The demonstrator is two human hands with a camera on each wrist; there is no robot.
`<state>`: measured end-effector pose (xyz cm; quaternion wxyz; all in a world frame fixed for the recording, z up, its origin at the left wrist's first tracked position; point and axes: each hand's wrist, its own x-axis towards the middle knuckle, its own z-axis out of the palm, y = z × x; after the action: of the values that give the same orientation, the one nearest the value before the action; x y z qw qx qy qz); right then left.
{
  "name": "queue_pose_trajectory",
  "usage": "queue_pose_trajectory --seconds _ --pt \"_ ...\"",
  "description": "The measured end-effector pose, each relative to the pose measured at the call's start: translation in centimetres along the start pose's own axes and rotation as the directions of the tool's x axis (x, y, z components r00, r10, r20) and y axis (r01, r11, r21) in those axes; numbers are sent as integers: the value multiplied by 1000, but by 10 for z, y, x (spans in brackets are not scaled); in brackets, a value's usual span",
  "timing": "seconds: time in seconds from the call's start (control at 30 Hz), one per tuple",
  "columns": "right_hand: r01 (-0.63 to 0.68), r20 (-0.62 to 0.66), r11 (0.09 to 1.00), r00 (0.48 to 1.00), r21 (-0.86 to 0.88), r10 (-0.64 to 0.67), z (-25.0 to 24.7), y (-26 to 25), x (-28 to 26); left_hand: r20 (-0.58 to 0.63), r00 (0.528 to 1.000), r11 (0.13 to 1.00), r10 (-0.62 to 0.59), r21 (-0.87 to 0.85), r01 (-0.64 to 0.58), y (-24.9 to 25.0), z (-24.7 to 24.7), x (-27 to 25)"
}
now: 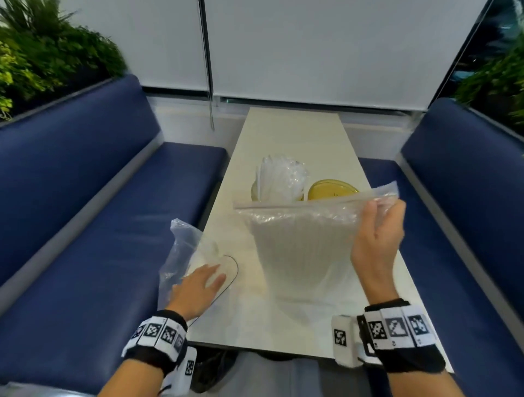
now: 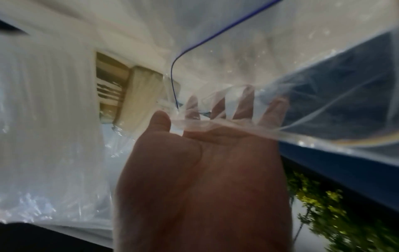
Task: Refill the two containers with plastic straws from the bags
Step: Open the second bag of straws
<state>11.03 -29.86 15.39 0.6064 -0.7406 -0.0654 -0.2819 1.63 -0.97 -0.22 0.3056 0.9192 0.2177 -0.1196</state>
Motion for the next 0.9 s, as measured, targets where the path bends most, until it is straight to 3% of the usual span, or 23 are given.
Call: queue_pose_trajectory --seconds 0.17,0.3,0.53,0.73,0.77,0.9 --pt "253 -100 967 964 37 -248 -18 -52 47 202 972 948 121 266 -173 31 32 4" --pt "346 -130 933 934 93 -334 -10 -78 66 386 891 849 240 361 -386 84 60 -9" --pt "166 -2 979 986 119 -167 16 -45 26 576 762 726 295 383 -571 143 93 -23" --pt "33 129 999 991 -12 -31 22 25 -10 550 708 589 443 417 -693 137 105 -34" --pt "19 130 1000 991 -21 -16 20 37 -13 566 704 588 428 417 -693 138 103 -35" --pt "-19 120 999 993 -33 23 15 57 -16 592 715 722 372 300 -623 139 67 -50"
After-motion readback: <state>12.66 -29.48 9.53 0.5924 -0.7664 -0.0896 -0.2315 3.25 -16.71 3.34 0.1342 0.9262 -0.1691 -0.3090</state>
